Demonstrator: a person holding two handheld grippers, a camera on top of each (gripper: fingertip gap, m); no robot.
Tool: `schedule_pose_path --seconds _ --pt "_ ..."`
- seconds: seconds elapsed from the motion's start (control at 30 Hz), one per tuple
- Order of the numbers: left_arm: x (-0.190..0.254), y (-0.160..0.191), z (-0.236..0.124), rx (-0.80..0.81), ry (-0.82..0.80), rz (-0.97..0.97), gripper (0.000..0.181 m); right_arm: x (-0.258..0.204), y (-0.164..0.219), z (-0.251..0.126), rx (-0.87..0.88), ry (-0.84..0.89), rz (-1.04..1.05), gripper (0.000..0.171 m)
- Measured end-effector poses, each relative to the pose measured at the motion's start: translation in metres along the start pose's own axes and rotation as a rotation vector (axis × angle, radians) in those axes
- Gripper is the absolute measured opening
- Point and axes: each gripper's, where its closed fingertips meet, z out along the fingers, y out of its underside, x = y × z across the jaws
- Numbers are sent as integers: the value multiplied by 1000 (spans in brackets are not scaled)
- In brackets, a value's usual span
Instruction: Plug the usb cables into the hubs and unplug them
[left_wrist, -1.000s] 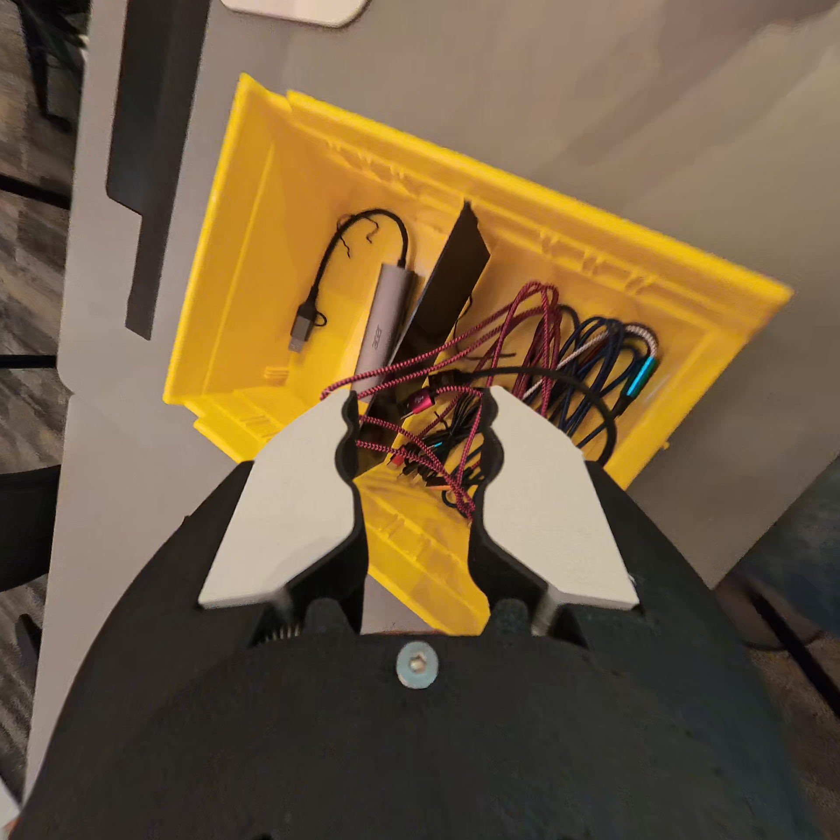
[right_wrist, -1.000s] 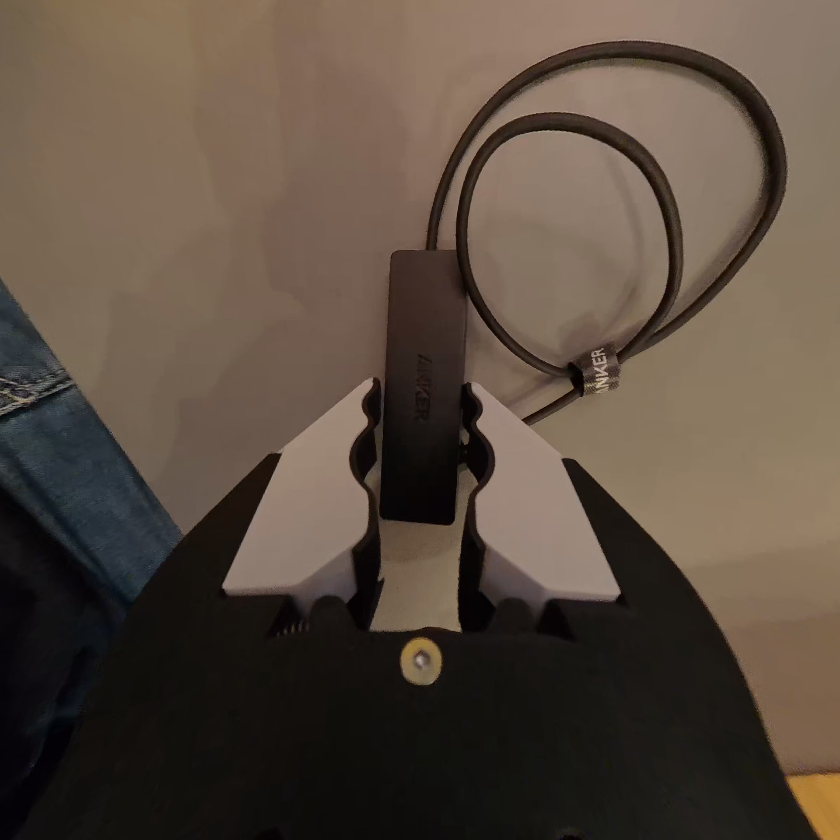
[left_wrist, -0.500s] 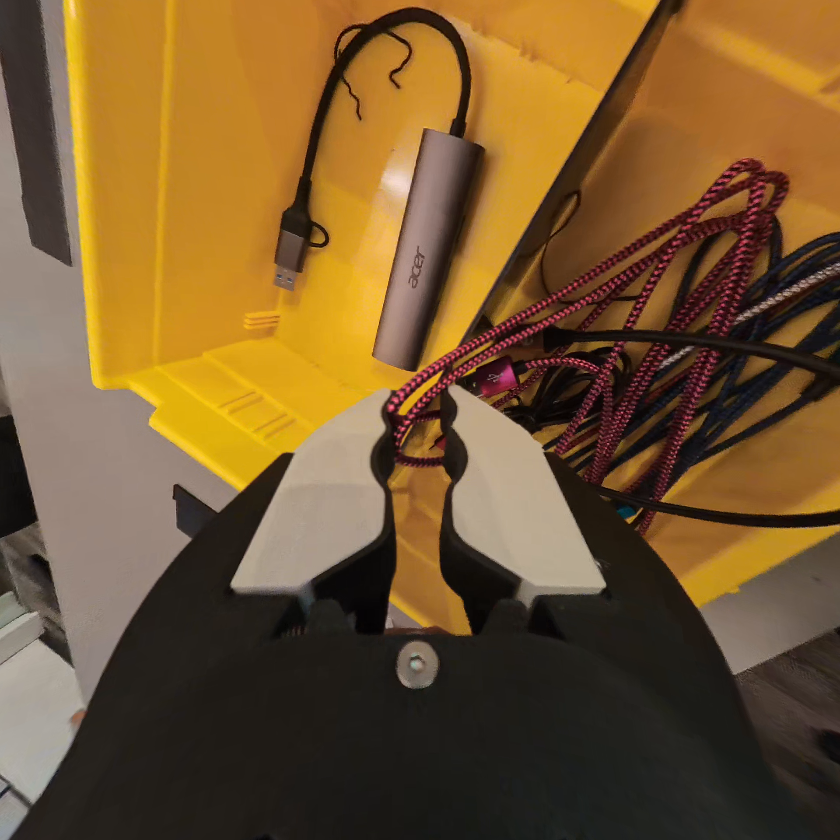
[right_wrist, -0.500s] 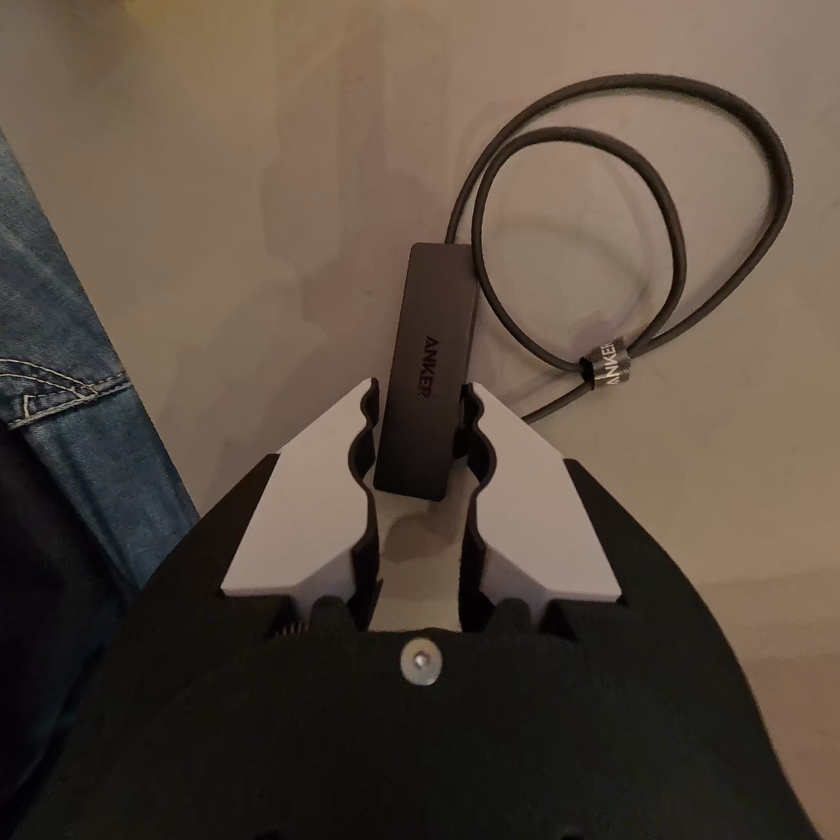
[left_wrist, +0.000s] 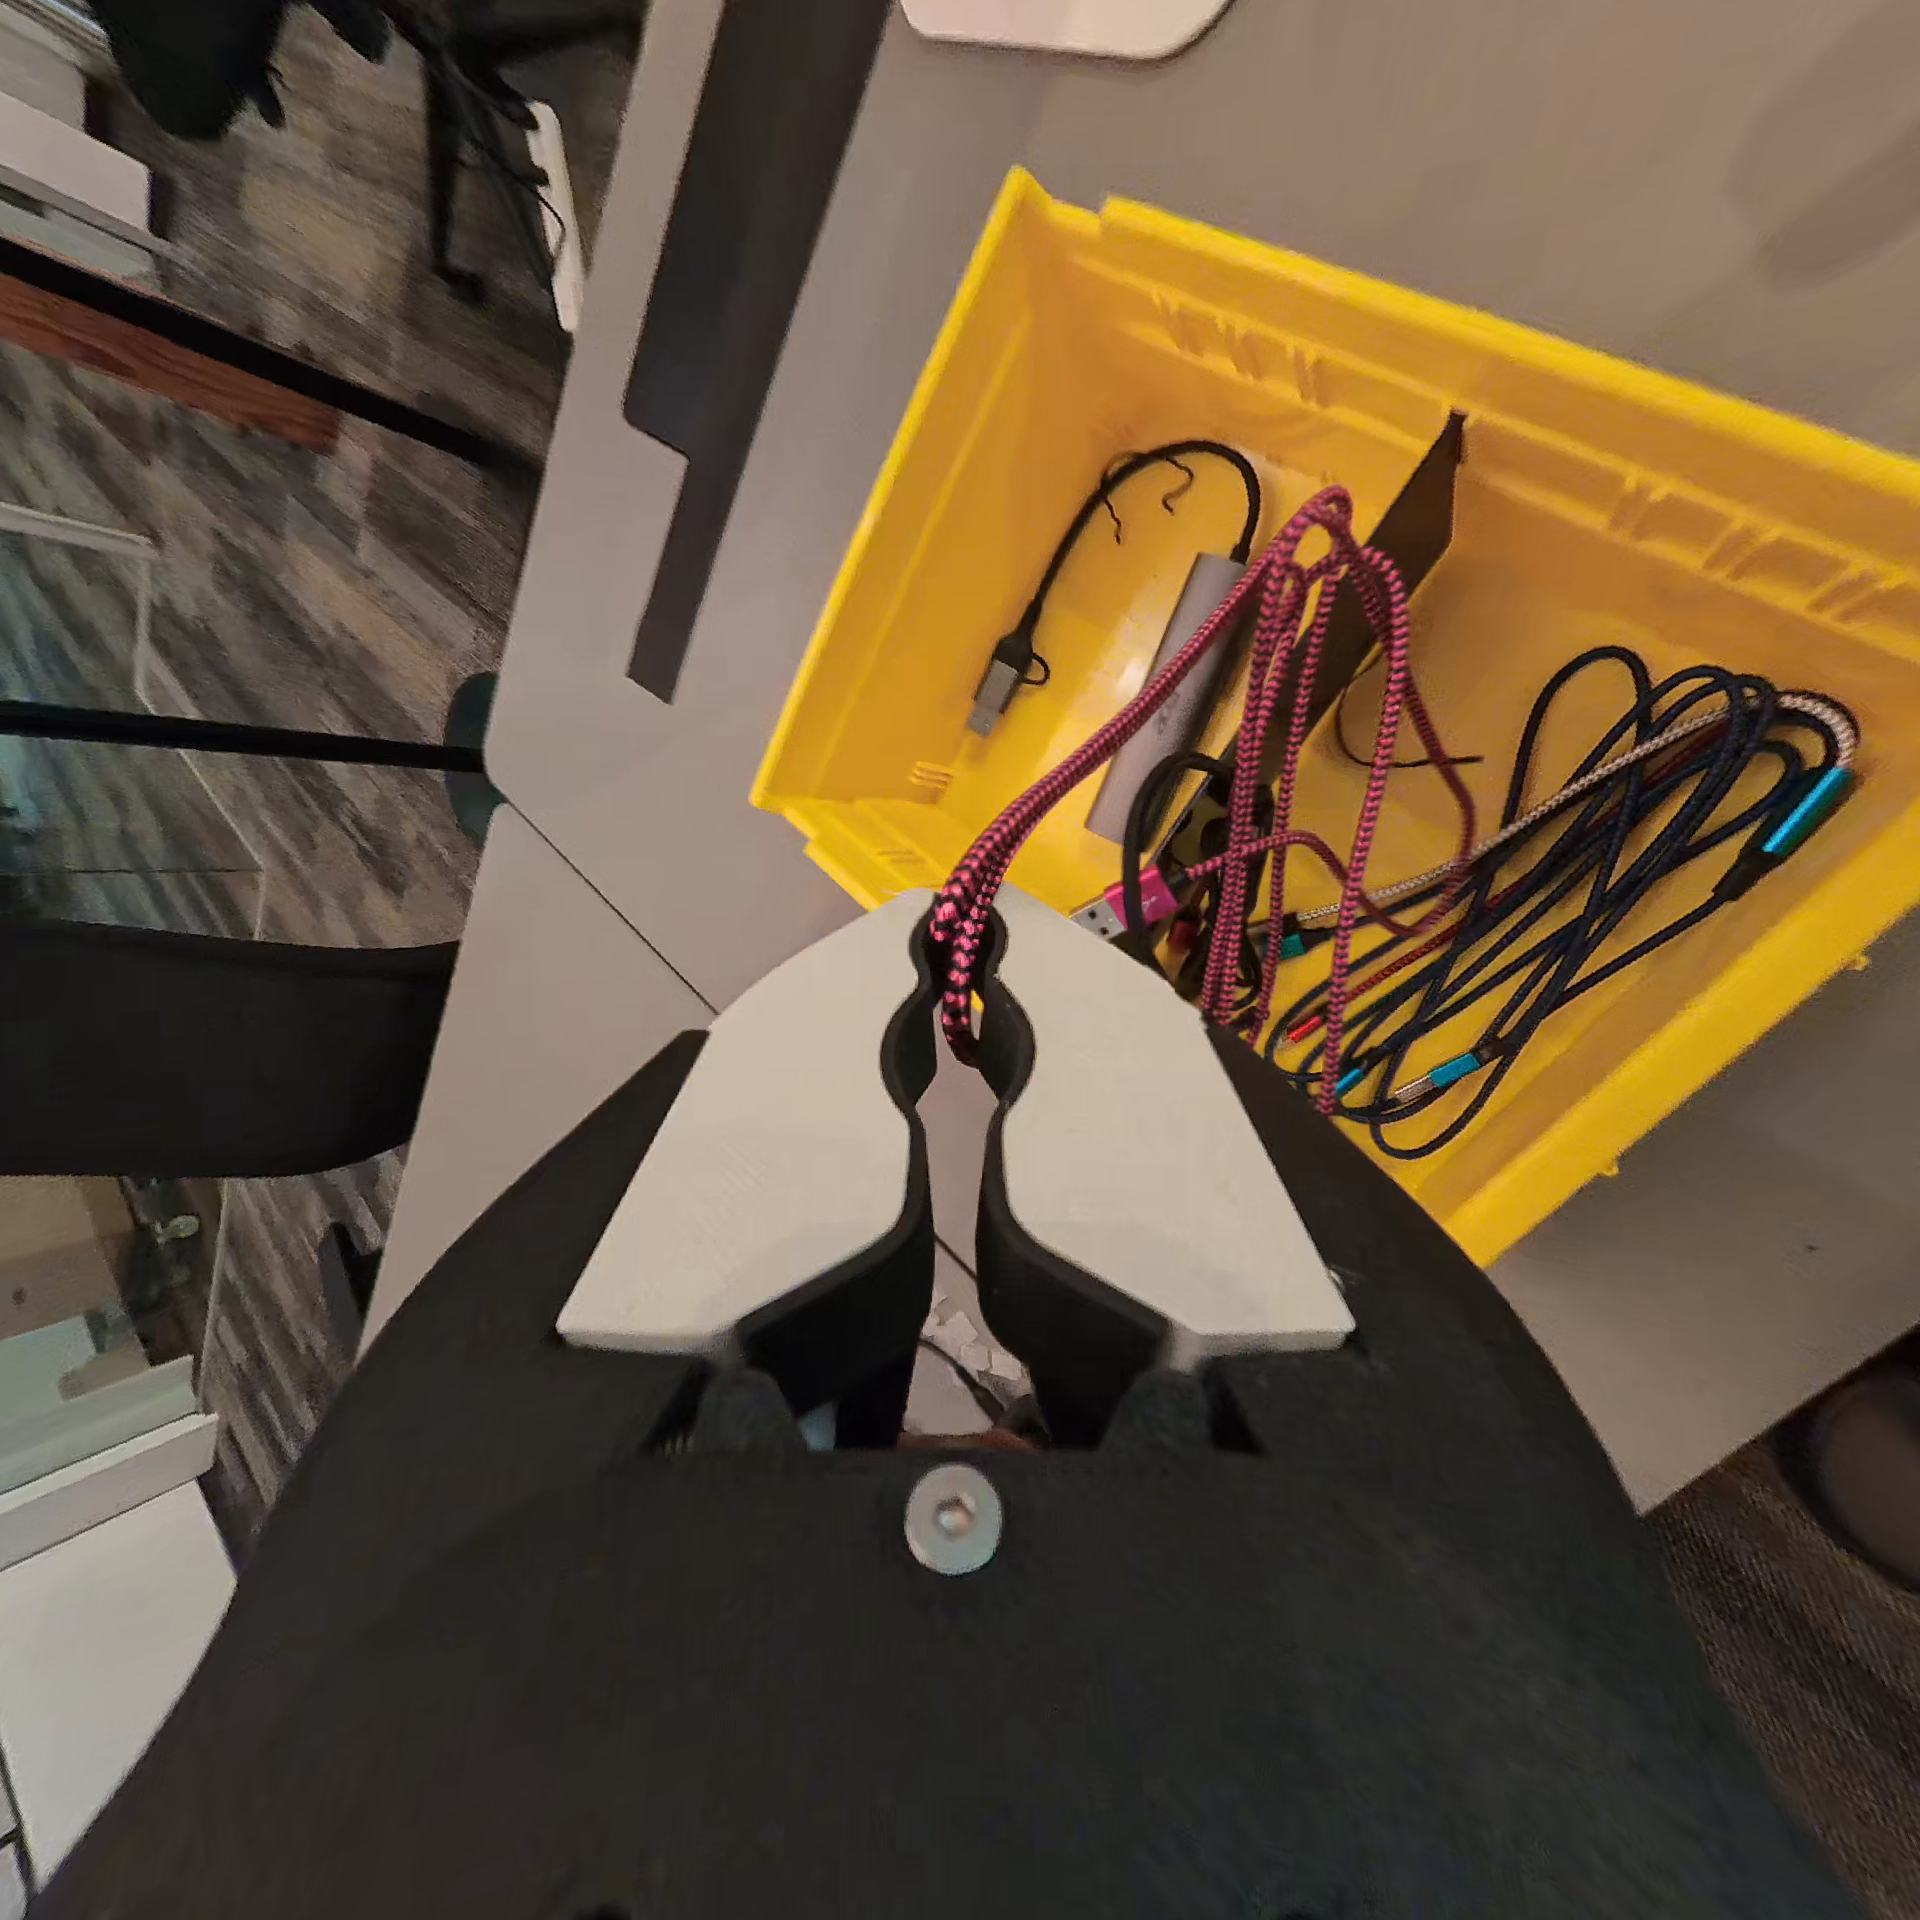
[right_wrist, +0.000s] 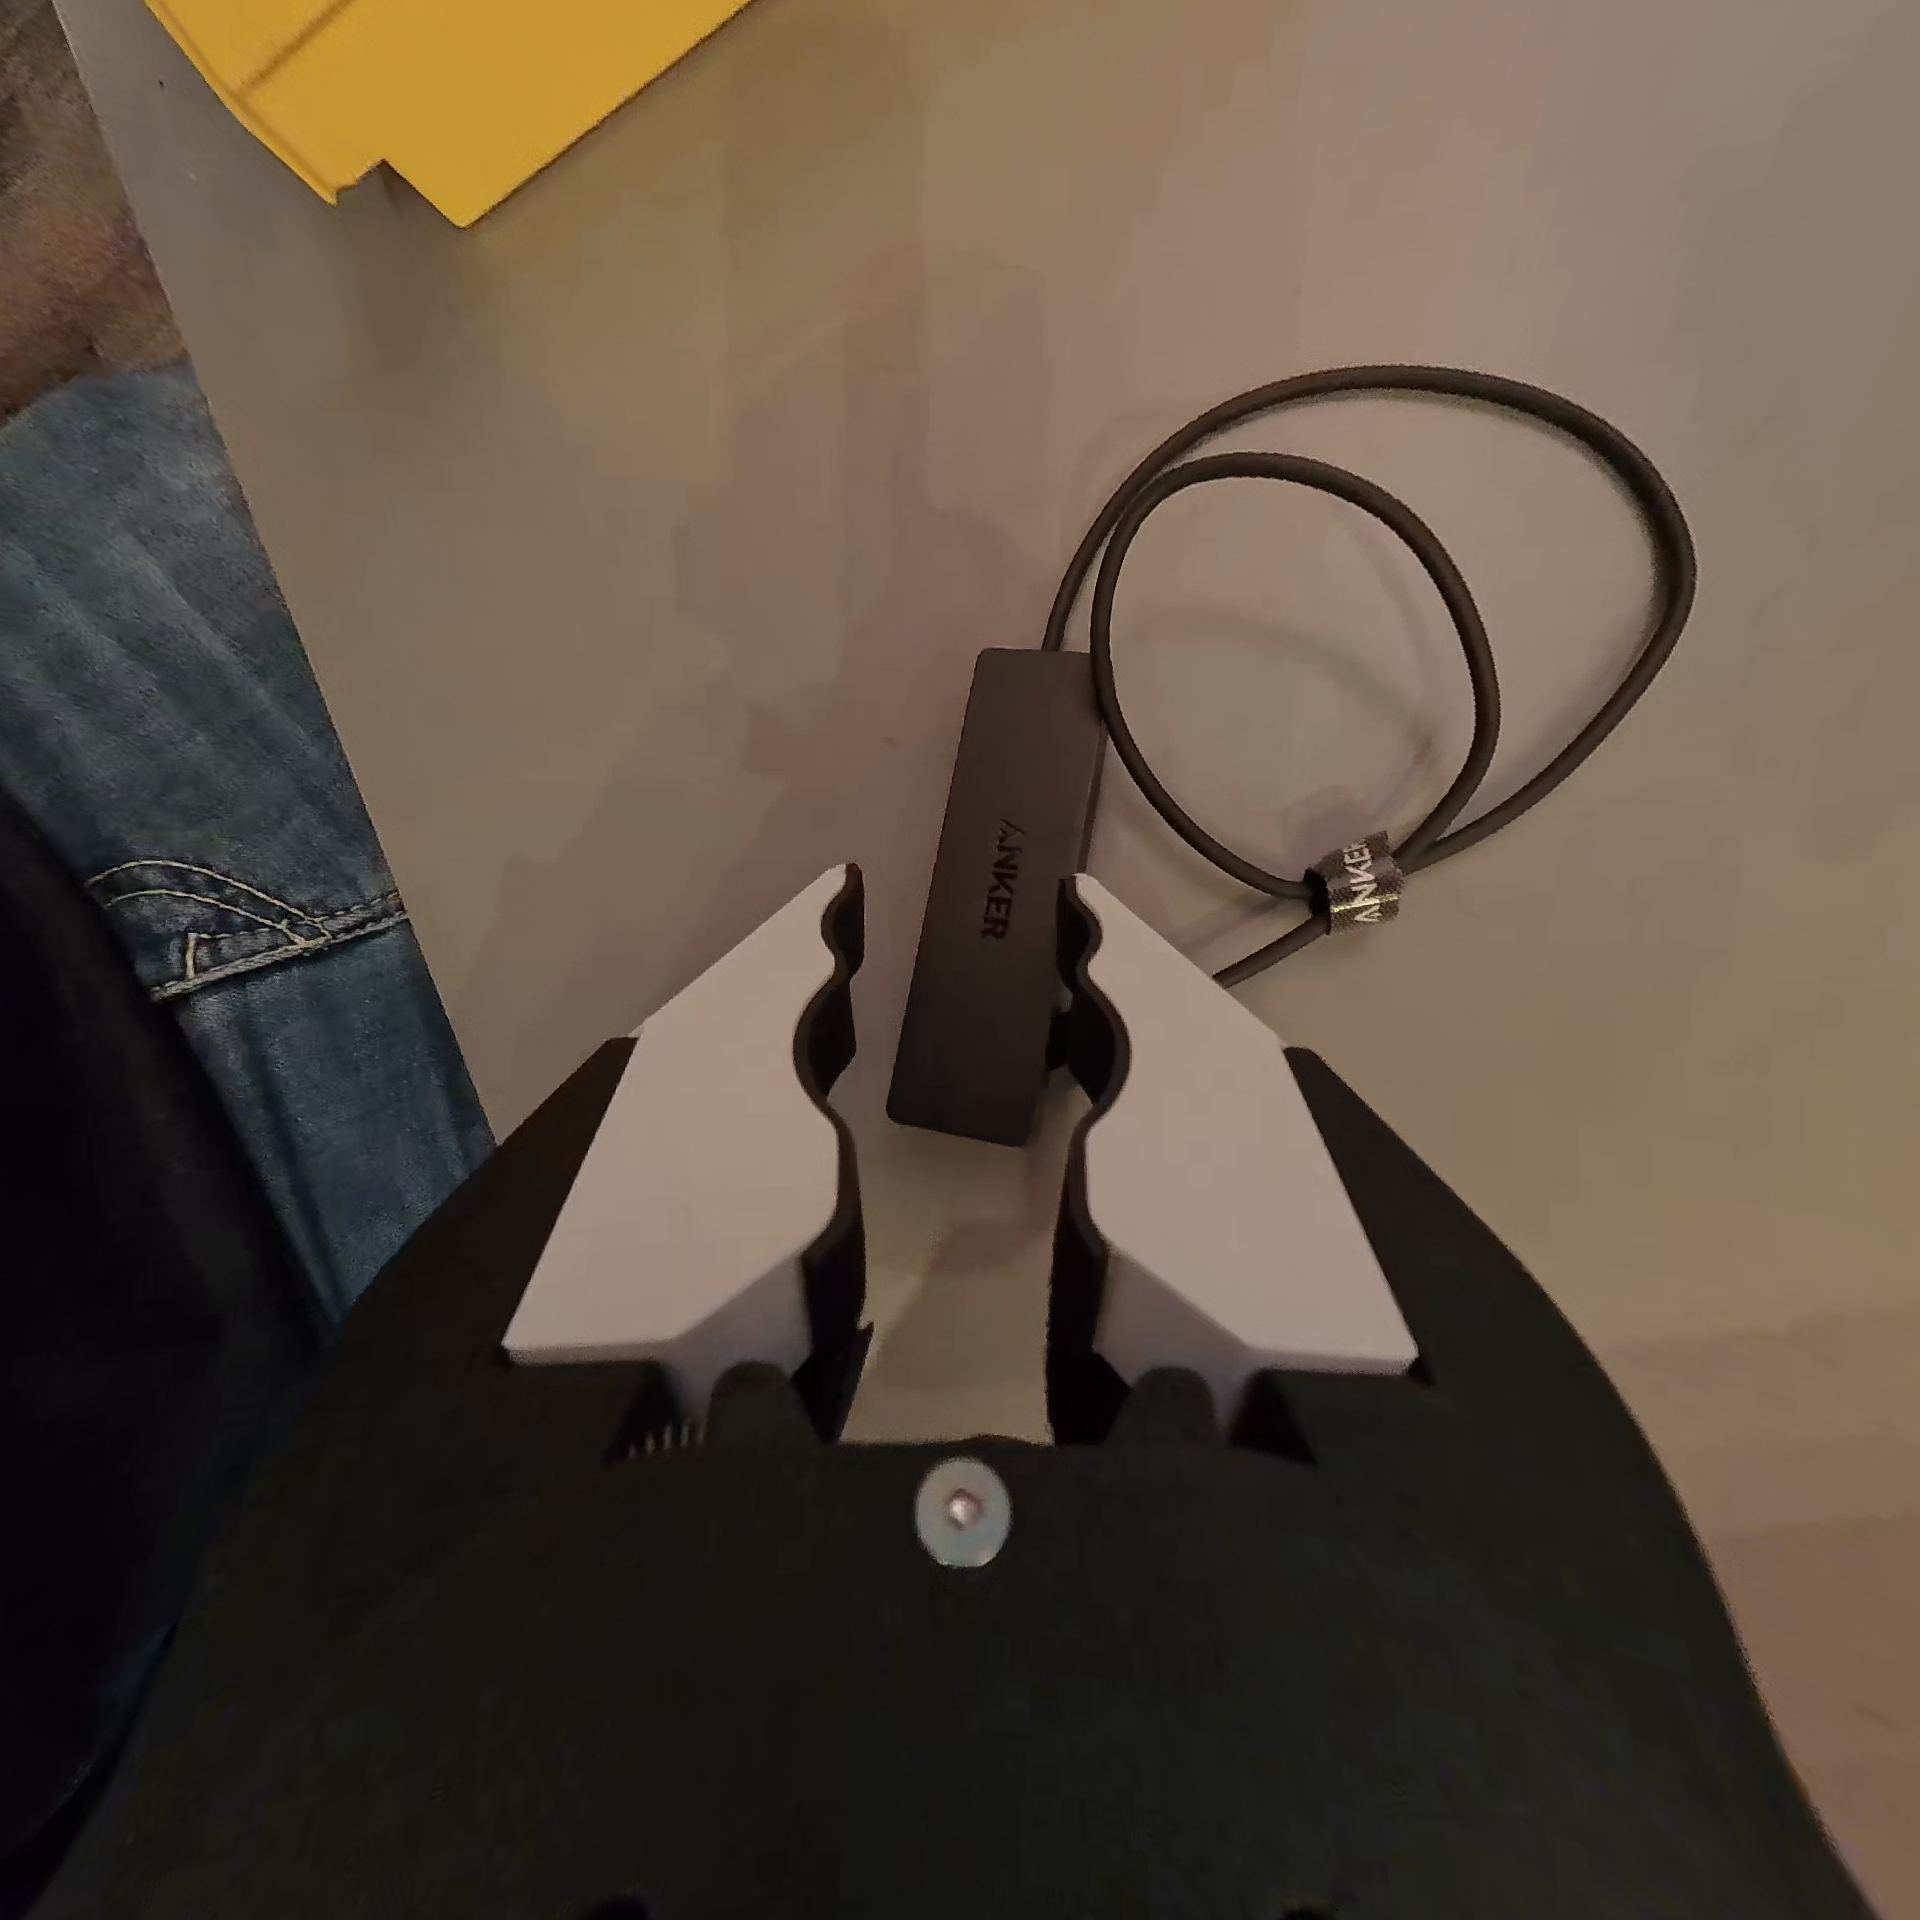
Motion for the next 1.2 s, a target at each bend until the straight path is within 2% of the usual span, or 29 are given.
schedule_pose_path --seconds 0.23,0.47,0.53,0.63,0.73,0.8,0.93,1.03,1.17,1.2 --pt "-17 -12 -32 49 -23 0 2 -3 -4 -4 20 -2 -6 37" --pt "-26 -31 -70 204 -44 -78 2 -5 -8 -9 39 3 -16 40" --pt "-19 -35 -74 239 5 -98 2 -6 -9 -9 41 3 -21 40" --pt "11 -13 -42 90 87 -46 2 -9 -12 -8 41 -1 -34 40" --pt "20 -15 -41 179 133 -125 2 -11 -15 -9 53 1 -49 40" --pt "23 -6 -32 140 119 -126 2 -14 -19 -10 62 0 -59 41" --pt "52 35 13 -45 181 -107 2 -18 -24 -11 69 3 -84 40" --pt "69 46 42 -82 215 -141 2 -19 -24 -11 73 -3 -86 40" --pt "59 49 70 -167 156 -148 12 -21 -23 -8 66 -12 -89 39" --pt "57 54 76 -204 158 -141 27 -22 -24 -7 63 -12 -93 39"
